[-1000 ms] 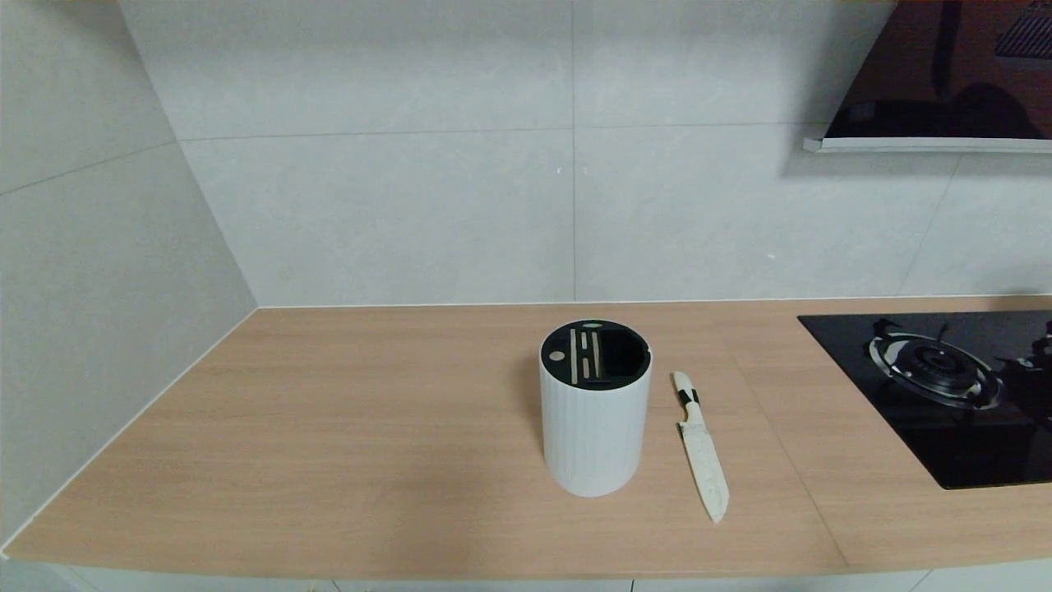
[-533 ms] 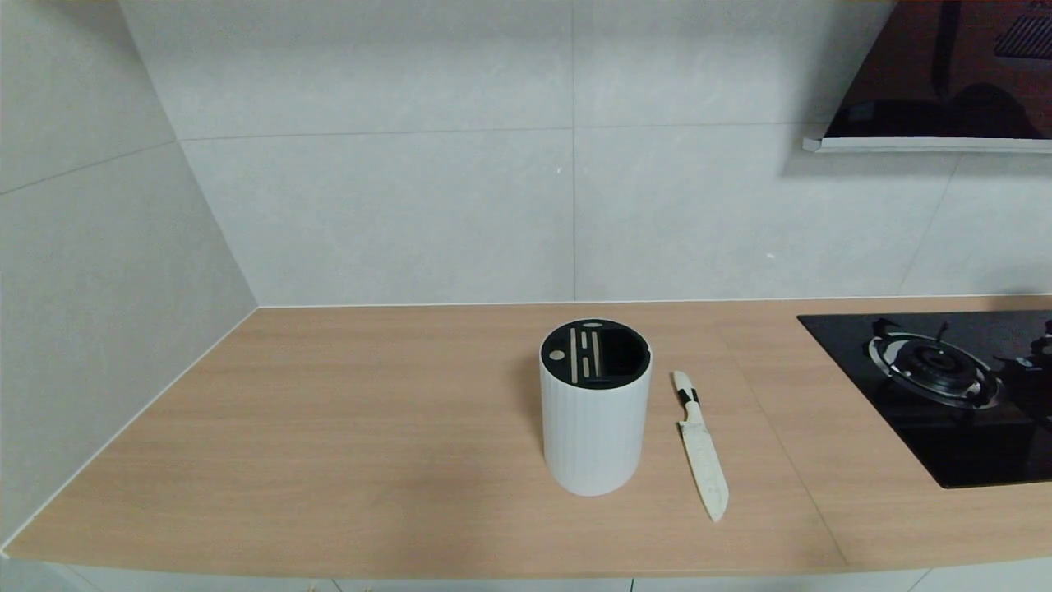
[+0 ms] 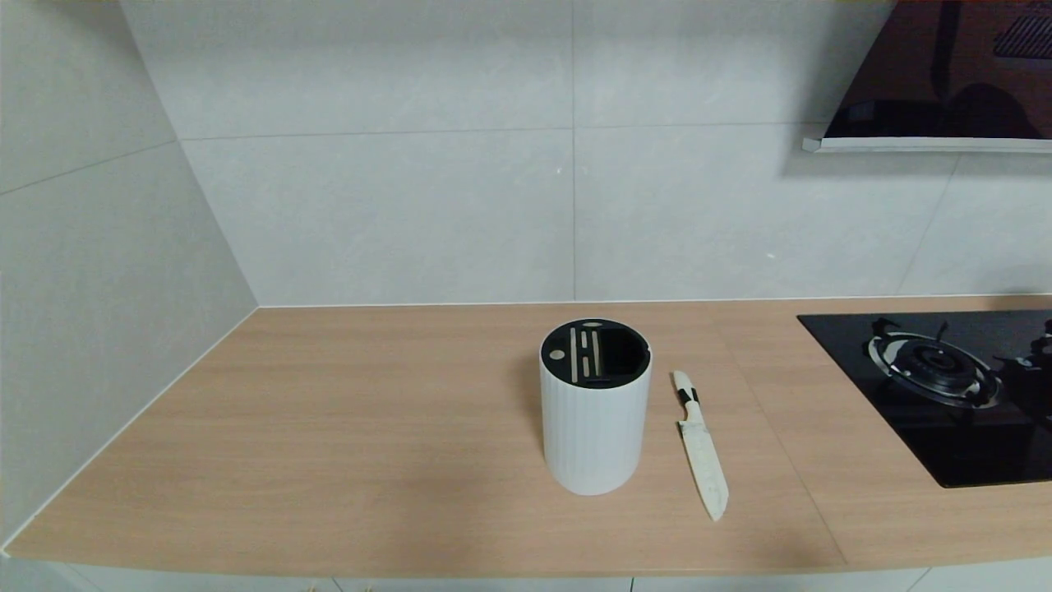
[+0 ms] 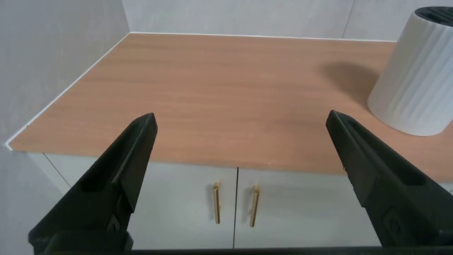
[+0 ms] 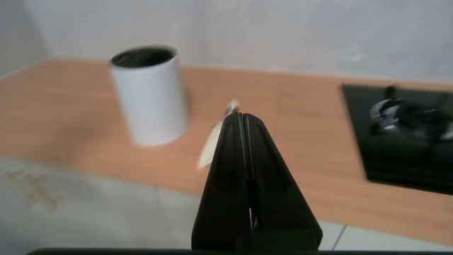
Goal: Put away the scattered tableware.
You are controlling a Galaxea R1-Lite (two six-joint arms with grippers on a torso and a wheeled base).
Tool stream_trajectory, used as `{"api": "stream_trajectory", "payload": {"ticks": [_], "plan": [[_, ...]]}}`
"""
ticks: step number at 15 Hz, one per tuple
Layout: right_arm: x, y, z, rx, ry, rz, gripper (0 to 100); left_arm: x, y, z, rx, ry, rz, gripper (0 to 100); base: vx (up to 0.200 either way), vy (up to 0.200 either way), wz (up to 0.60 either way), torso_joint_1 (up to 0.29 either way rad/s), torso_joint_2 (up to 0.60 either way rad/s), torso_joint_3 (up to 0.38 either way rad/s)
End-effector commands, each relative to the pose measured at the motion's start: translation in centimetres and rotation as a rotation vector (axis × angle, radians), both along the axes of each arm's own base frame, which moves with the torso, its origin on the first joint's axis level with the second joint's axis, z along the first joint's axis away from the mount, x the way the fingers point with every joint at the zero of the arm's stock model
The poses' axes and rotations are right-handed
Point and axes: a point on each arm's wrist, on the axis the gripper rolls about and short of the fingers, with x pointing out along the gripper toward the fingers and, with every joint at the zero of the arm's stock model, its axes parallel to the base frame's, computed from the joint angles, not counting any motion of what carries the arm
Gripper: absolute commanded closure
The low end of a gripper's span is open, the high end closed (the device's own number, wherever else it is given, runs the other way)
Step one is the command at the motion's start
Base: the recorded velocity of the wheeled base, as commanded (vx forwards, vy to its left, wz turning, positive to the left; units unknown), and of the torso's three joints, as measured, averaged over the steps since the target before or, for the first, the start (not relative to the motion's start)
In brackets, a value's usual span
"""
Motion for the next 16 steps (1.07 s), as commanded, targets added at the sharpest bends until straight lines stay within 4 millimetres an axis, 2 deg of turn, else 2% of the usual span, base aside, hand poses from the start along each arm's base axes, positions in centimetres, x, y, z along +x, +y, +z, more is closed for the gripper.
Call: {"api": "stream_trajectory", "payload": {"ticks": [1, 5, 8, 16], "plan": [[3.8, 0.3, 1.1, -0.015, 0.218, 0.058, 100, 0.0, 0.0, 0.0, -0.001, 0.000, 0.000, 0, 0.000, 0.000, 0.00, 0.000, 0.00, 0.000], [7.5, 0.9, 0.8, -0.041, 0.389, 0.086, 100, 0.0, 0.0, 0.0, -0.001, 0.000, 0.001, 0, 0.000, 0.000, 0.00, 0.000, 0.00, 0.000], [8.9, 1.0, 0.1, -0.124, 0.446, 0.106, 100, 0.0, 0.0, 0.0, -0.001, 0.000, 0.001, 0, 0.000, 0.000, 0.00, 0.000, 0.00, 0.000], [13.6, 2.3, -1.3, -0.156, 0.563, 0.168, 100, 0.0, 0.0, 0.0, -0.001, 0.000, 0.001, 0, 0.000, 0.000, 0.00, 0.000, 0.00, 0.000]]}}
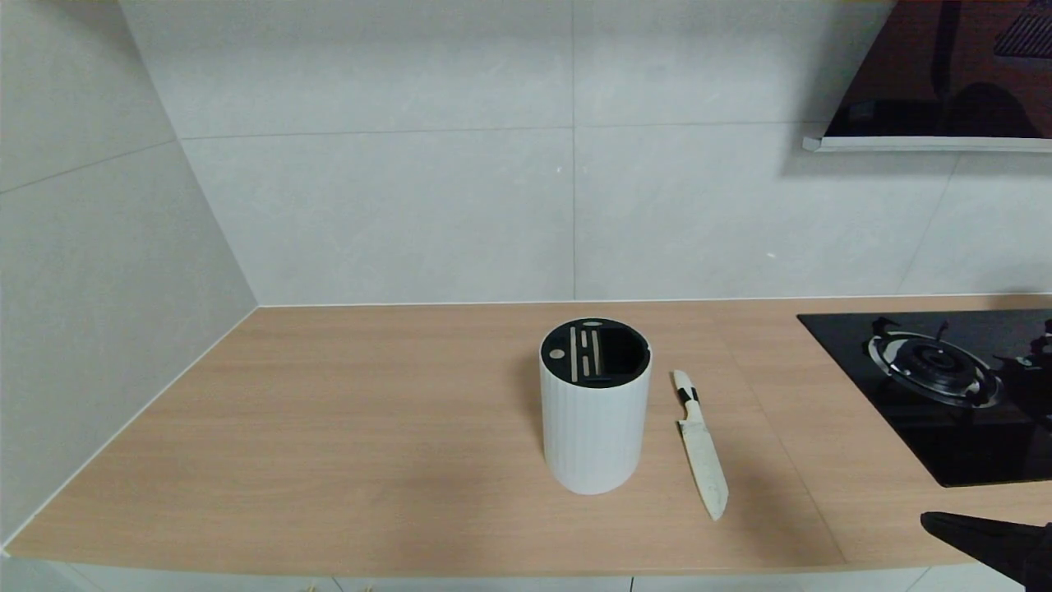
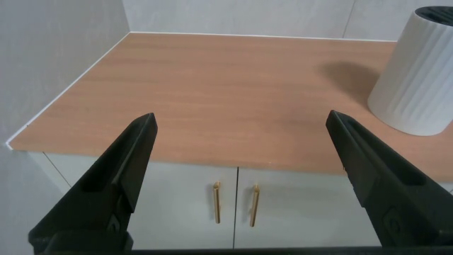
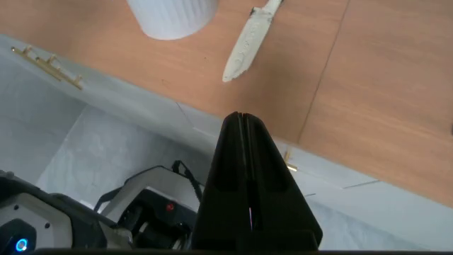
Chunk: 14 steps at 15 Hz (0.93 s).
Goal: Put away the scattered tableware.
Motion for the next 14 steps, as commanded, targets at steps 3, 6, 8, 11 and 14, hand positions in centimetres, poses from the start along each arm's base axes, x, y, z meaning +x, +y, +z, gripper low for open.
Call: {"api": "stream_trajectory", "payload": {"ticks": [3, 6, 8, 11, 14], "plan": [[1.9, 0.5, -1.4, -0.006, 0.116, 0.034, 100, 0.0, 0.0, 0.0, 0.000, 0.000, 0.001, 0, 0.000, 0.000, 0.00, 0.000, 0.00, 0.000], [3.5, 0.9, -1.4, -0.060, 0.121, 0.074, 100, 0.0, 0.0, 0.0, 0.001, 0.001, 0.001, 0, 0.000, 0.000, 0.00, 0.000, 0.00, 0.000], [5.8, 2.2, -0.3, -0.070, 0.103, 0.115, 100, 0.0, 0.0, 0.0, 0.001, 0.001, 0.001, 0, 0.000, 0.000, 0.00, 0.000, 0.00, 0.000], [9.3, 4.5, -0.5, -0.118, 0.138, 0.142, 0, 0.0, 0.0, 0.0, 0.000, 0.000, 0.001, 0, 0.000, 0.000, 0.00, 0.000, 0.00, 0.000], [12.2, 6.6, -2.3, -0.159, 0.208, 0.106, 0, 0.0, 0.0, 0.0, -0.003, 0.000, 0.001, 0, 0.000, 0.000, 0.00, 0.000, 0.00, 0.000]]}}
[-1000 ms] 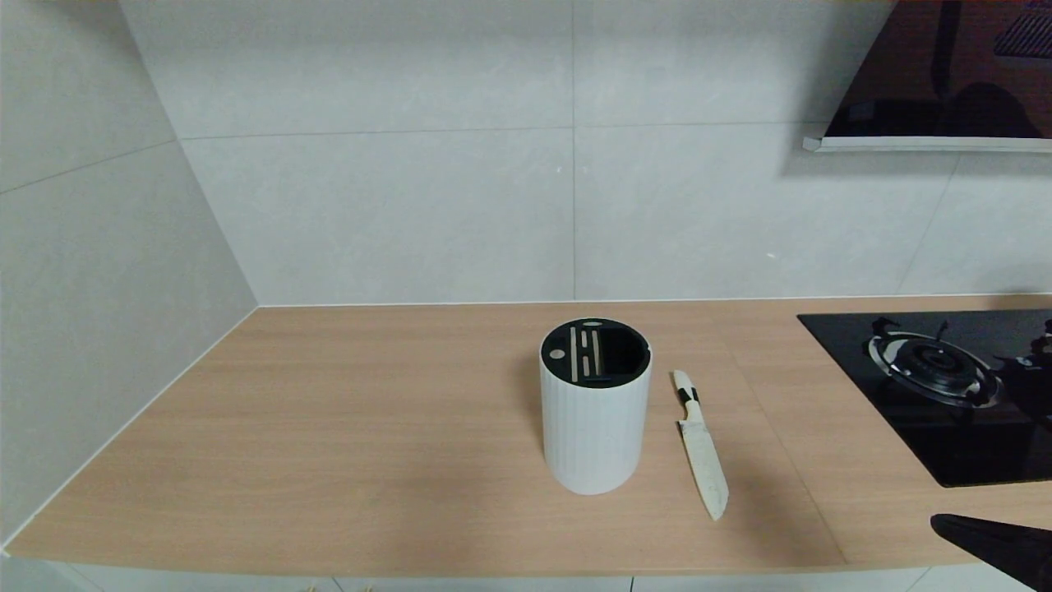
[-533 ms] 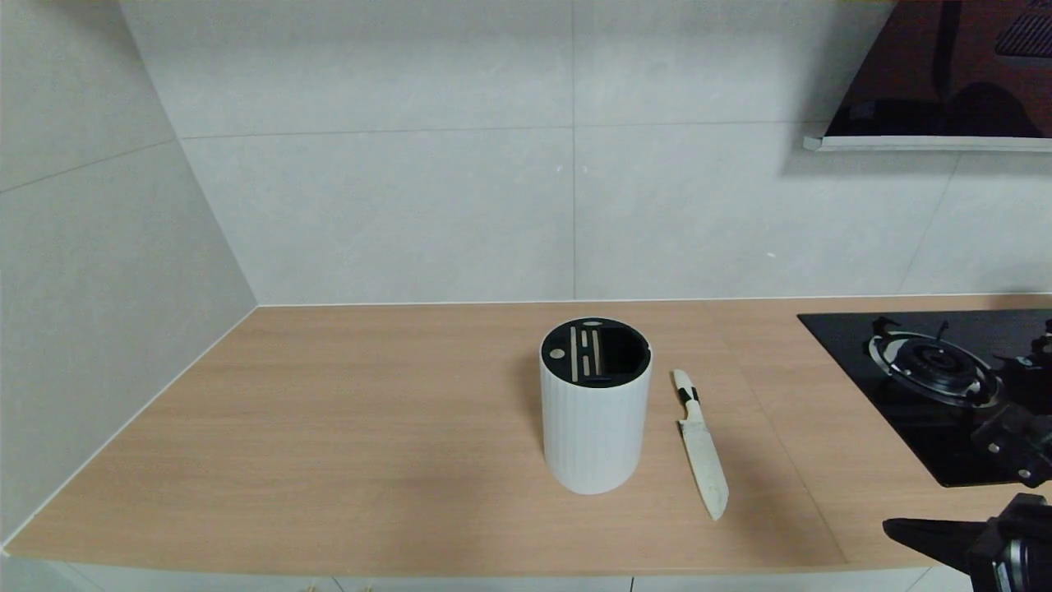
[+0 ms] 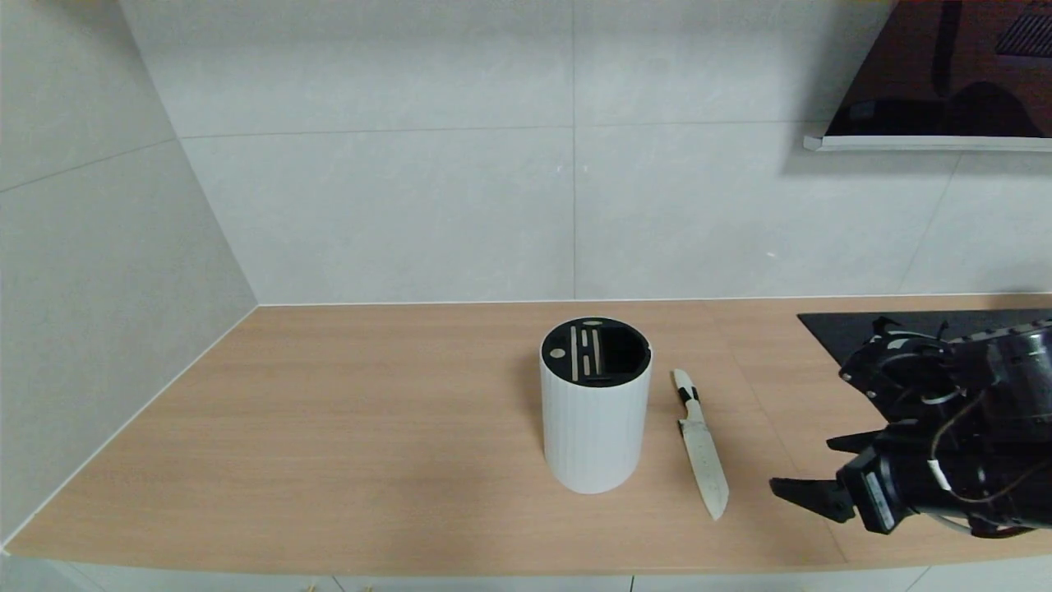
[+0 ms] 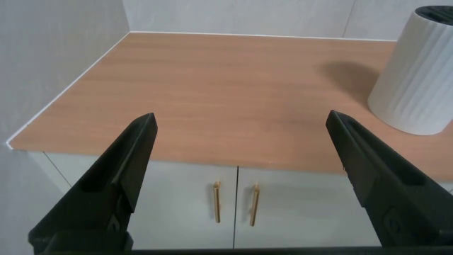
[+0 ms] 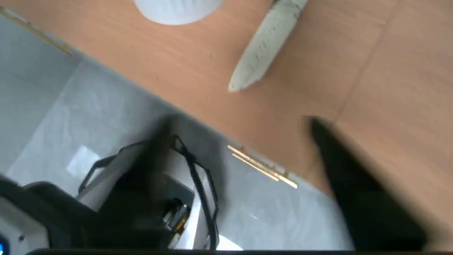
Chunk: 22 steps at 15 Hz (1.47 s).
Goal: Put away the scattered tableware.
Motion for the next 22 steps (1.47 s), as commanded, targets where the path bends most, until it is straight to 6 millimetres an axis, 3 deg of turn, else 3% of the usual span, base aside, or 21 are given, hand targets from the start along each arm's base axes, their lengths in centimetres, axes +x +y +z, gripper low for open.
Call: {"api": "stream_trajectory", "payload": {"ticks": [1, 4, 8, 14, 20, 22], "plan": [[3.1, 2.0, -2.0, -0.048, 0.067, -0.048, 0, 0.0, 0.0, 0.0, 0.001, 0.000, 0.001, 0, 0.000, 0.000, 0.00, 0.000, 0.00, 0.000], [5.2, 3.6, -2.3, -0.048, 0.070, -0.211, 0, 0.0, 0.0, 0.0, 0.001, 0.000, 0.001, 0, 0.000, 0.000, 0.00, 0.000, 0.00, 0.000], [8.2, 5.0, -5.6, -0.103, 0.140, -0.225, 0, 0.0, 0.0, 0.0, 0.000, 0.000, -0.001, 0, 0.000, 0.000, 0.00, 0.000, 0.00, 0.000], [12.5, 7.3, -8.5, -0.130, 0.133, -0.321, 0, 0.0, 0.0, 0.0, 0.000, 0.000, 0.001, 0, 0.000, 0.000, 0.00, 0.000, 0.00, 0.000], [16.1, 8.4, -10.6, -0.117, 0.114, -0.376, 0, 0.0, 0.0, 0.0, 0.000, 0.000, 0.001, 0, 0.000, 0.000, 0.00, 0.000, 0.00, 0.000], [17.7, 7.7, -11.3, -0.120, 0.099, -0.426, 0, 0.0, 0.0, 0.0, 0.000, 0.000, 0.001, 0, 0.000, 0.000, 0.00, 0.000, 0.00, 0.000]]}}
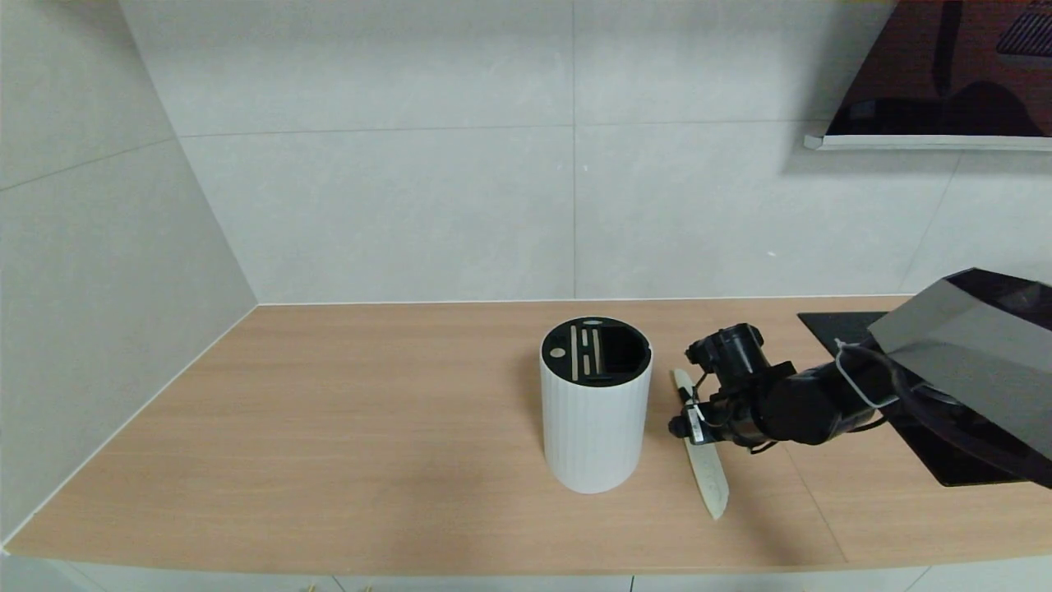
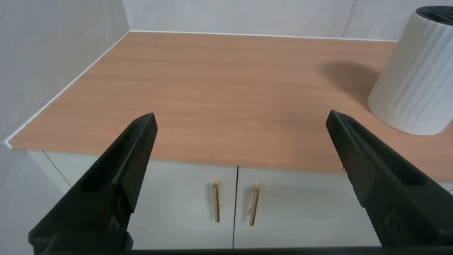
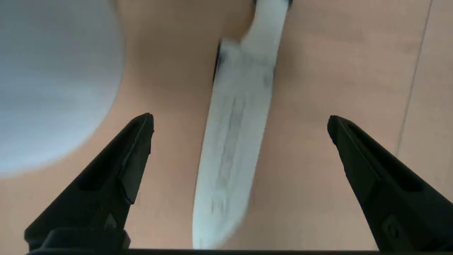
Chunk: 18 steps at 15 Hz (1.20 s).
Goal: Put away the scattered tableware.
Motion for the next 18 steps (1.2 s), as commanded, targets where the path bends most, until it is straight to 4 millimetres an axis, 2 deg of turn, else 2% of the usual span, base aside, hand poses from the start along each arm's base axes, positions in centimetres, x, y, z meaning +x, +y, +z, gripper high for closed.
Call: {"api": "stream_trajectory", "payload": {"ticks": [1, 4, 11, 18], "plan": [[1.4, -0.7, -1.5, -0.009, 0.012, -0.033, 0, 0.0, 0.0, 0.0, 0.001, 0.000, 0.001, 0, 0.000, 0.000, 0.00, 0.000, 0.00, 0.000], [2.2, -0.6, -1.8, -0.009, 0.001, -0.042, 0, 0.0, 0.0, 0.0, 0.001, 0.000, 0.001, 0, 0.000, 0.000, 0.00, 0.000, 0.00, 0.000], [2.0, 0.1, -3.3, -0.022, 0.032, -0.023, 0, 0.0, 0.0, 0.0, -0.001, 0.000, 0.001, 0, 0.000, 0.000, 0.00, 0.000, 0.00, 0.000], [2.2, 0.2, -3.0, 0.009, 0.013, -0.012, 0, 0.0, 0.0, 0.0, -0.001, 0.000, 0.001, 0, 0.000, 0.000, 0.00, 0.000, 0.00, 0.000]]}}
